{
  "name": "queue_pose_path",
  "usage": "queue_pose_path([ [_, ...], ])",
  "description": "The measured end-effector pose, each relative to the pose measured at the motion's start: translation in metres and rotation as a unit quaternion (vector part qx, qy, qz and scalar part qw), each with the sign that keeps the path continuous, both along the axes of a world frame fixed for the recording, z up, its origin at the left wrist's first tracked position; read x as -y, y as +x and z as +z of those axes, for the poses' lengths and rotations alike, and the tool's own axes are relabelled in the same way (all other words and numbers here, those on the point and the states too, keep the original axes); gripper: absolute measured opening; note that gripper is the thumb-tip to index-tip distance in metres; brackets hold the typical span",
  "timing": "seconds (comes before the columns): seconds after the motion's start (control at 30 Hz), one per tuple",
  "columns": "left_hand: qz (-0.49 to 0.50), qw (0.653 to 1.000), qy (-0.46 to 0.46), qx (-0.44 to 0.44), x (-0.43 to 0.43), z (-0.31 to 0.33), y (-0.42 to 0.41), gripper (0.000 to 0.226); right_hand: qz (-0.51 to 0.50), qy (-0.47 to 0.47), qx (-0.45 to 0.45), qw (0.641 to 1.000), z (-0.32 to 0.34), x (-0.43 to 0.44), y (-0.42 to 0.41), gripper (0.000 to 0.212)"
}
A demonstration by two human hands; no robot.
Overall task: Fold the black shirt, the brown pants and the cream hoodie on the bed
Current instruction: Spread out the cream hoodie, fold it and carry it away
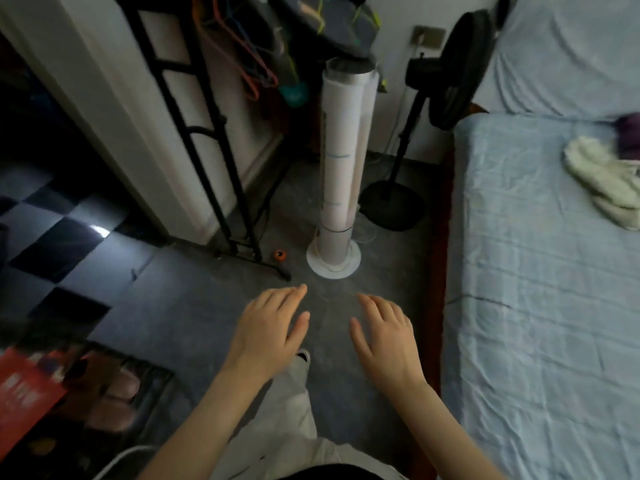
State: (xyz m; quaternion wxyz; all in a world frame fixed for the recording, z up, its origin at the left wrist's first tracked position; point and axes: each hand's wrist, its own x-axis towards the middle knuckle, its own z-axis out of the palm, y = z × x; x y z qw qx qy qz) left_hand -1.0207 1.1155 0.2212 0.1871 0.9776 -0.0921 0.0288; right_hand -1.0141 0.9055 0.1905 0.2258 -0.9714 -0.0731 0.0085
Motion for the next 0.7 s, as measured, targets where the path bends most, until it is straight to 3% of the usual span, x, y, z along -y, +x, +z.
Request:
queue_pose_path([
  [0.2,-0.170,0.985,0.005,-0.016,0.012,-0.007,0.157,0.056,-0.131,-0.024,-0.021,0.991,0.005,0.009,0.097,0.053],
  [0.37,-0.322,0.946,-0.009,0.027,0.059,0.014,0.277,0.048,-0.273,-0.012,-0.018,0.962,0.026,0.037,0.146,0.050],
  [0.53,-0.406,0.914,-0.001,0.017,0.132,0.005,0.346,0.050,-0.400,0.003,0.020,0.916,0.025,0.083,0.179,0.050],
  [0.7,-0.457,0.889,0.009,-0.011,0.211,-0.020,0.387,0.051,-0.465,-0.001,0.021,0.885,0.003,0.148,0.215,0.051],
])
